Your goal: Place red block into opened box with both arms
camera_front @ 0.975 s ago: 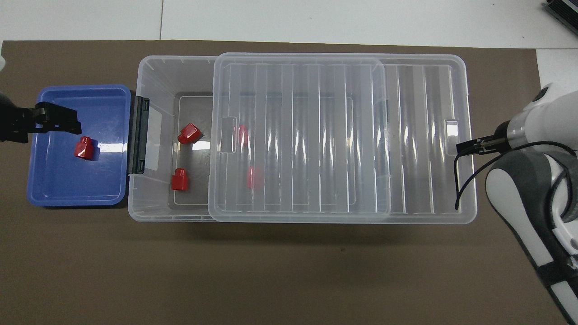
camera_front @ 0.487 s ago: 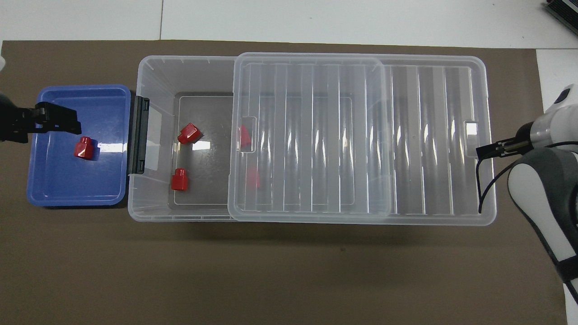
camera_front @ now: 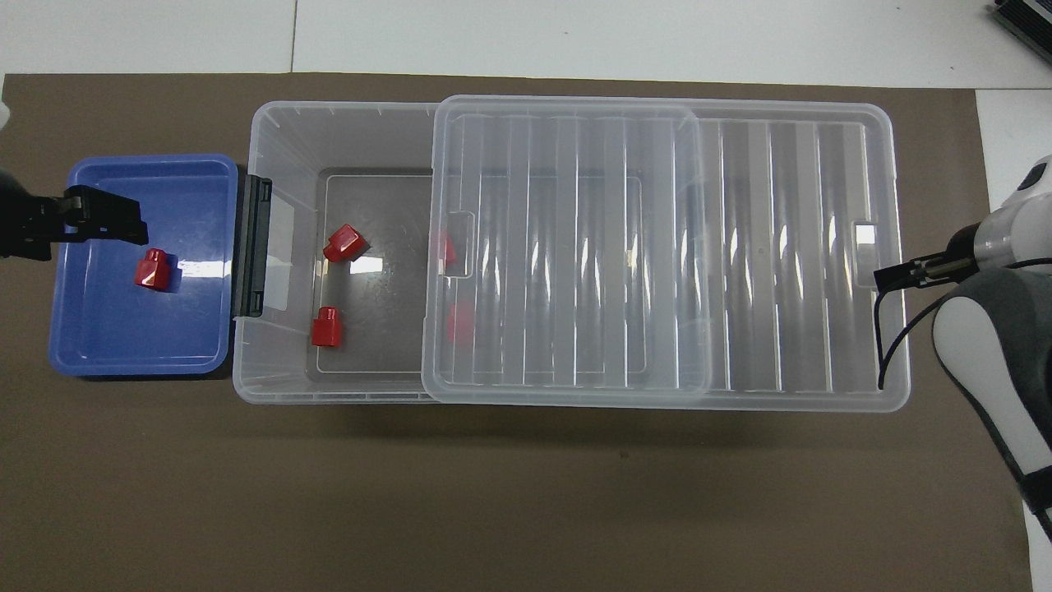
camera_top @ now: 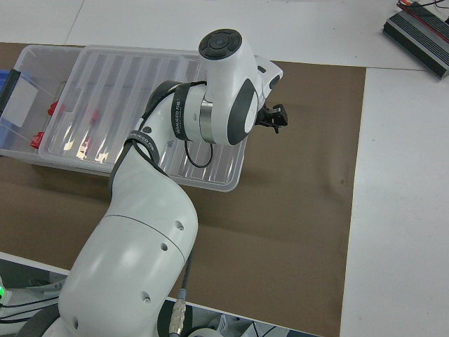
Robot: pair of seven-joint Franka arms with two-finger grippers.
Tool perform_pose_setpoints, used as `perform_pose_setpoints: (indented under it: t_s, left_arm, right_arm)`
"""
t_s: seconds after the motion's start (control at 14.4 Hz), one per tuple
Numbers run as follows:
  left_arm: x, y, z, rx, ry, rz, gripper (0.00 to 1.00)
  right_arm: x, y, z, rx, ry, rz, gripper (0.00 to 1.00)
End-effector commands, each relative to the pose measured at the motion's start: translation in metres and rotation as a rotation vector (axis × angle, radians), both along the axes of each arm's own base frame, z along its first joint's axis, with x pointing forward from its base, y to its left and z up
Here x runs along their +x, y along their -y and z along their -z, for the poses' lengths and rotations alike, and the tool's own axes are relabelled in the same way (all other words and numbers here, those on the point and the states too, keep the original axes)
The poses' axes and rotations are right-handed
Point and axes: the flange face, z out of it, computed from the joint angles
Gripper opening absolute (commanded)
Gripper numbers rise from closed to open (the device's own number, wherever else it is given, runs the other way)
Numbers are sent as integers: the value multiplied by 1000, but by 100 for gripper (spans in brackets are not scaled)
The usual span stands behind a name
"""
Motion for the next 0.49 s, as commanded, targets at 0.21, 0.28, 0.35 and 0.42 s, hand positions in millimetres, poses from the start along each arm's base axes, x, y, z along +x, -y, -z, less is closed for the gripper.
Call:
perform_pose_setpoints:
  t_s: [0.21,0.28,0.35,0.42]
  left_arm:
    - [-10,-4,-1,24,-6,-4,100]
    - [-9,-4,-2,24,-5,-4,100]
    - [-9,-4,-2,24,-5,-4,100]
    - [-9,-4,-2,24,-5,-4,100]
  right_arm:
    - [-6,-29,-38,9,60,138,100]
    - [-6,-36,-43,12,62,175,100]
    - [-6,-47,-50,15,64,195,100]
    - [-4,-55,-58,19,66,222,100]
